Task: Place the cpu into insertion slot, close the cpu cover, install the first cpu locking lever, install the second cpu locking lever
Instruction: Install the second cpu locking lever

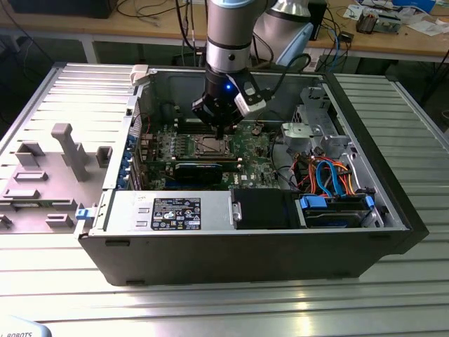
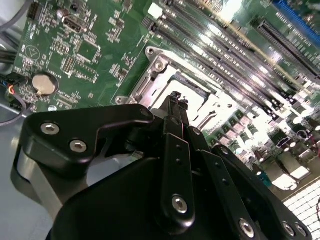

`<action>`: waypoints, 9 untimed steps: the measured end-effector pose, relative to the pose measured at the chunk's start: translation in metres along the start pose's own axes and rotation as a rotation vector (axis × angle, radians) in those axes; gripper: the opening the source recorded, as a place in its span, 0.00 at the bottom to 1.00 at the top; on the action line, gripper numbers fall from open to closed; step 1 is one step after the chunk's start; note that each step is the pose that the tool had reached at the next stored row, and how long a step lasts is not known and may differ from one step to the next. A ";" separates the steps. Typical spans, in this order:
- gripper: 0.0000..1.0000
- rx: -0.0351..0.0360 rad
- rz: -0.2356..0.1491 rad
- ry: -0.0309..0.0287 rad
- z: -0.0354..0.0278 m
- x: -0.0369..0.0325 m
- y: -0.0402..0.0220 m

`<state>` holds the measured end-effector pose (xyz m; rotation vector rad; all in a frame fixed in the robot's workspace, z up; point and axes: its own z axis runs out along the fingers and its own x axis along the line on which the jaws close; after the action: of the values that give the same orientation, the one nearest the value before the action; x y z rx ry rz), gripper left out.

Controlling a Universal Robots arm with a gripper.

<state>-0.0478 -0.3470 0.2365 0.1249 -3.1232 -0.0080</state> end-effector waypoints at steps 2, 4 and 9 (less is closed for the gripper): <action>0.11 0.0000 0.000 0.0002 0.0000 -0.0002 -0.0037; 0.11 -0.0001 0.008 0.0001 0.0000 0.0001 -0.0073; 0.11 -0.0517 0.019 -0.0036 0.0002 0.0011 -0.0211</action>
<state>-0.0472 -0.3681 0.2361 0.0941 -3.1245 -0.0887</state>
